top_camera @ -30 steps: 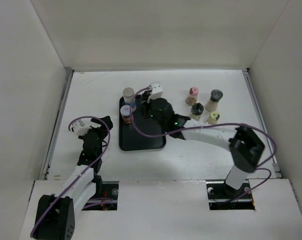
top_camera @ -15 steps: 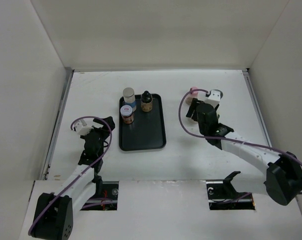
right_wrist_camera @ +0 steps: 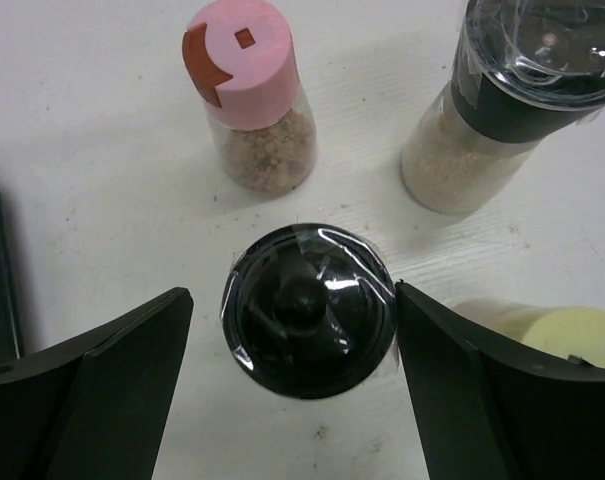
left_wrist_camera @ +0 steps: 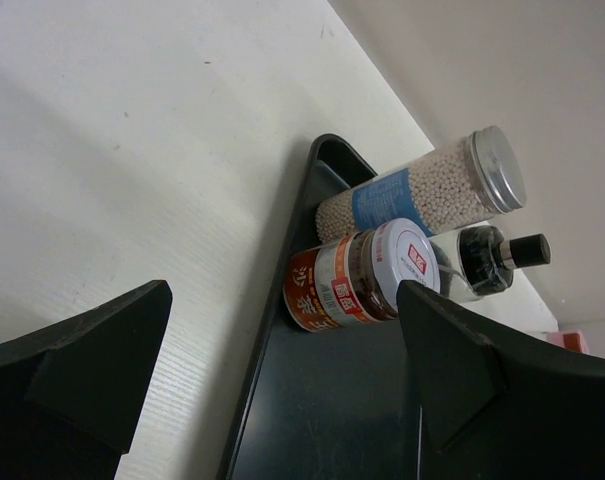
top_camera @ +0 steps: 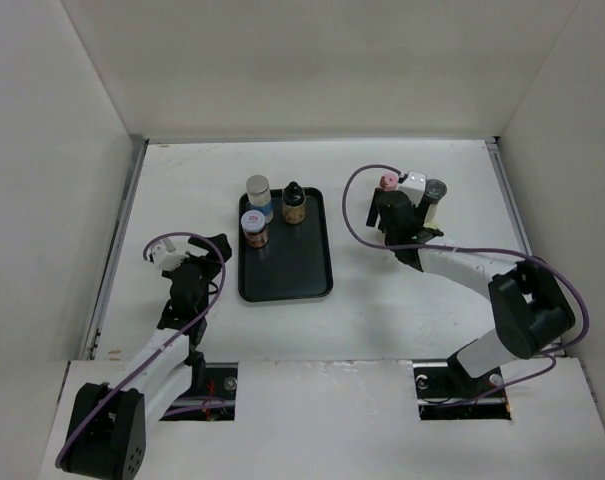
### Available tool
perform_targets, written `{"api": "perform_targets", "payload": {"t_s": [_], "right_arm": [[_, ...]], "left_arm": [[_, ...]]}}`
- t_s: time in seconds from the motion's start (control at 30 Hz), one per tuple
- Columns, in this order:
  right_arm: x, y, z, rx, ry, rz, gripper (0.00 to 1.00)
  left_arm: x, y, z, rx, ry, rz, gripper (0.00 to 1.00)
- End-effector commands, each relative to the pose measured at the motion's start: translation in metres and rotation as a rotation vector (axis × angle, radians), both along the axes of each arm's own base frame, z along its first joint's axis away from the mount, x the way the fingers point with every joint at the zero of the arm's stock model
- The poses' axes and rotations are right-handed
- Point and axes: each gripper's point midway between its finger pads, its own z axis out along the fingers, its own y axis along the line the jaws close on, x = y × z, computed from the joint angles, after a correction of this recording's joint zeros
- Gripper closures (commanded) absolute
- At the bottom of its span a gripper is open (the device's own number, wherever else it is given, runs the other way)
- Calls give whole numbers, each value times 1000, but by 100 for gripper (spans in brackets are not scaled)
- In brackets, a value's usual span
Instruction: Organize the condiment bottles
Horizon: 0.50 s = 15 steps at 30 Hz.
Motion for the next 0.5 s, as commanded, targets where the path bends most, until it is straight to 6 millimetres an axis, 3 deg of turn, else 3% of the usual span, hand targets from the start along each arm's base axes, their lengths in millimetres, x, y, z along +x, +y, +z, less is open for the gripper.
{"api": "perform_targets", "payload": {"t_s": [0.0,0.17,0.23,0.33,0.47], "right_arm": [[23,-5,15,18,-56,-51,12],[34,-13,12,26,-55,-78,23],[35,-10,17,35,-72,-70,33],[31,-5,38,32,-129,-51,49],[15,27,72,43,-198,42,55]], "left_arm": [[5,-2,17,-4,-57,-5,0],[4,3,17,2,-58,14,0],[5,1,16,2,-52,7,0],[5,0,18,7,-57,6,0],[6,0,16,9,-53,7,0]]}}
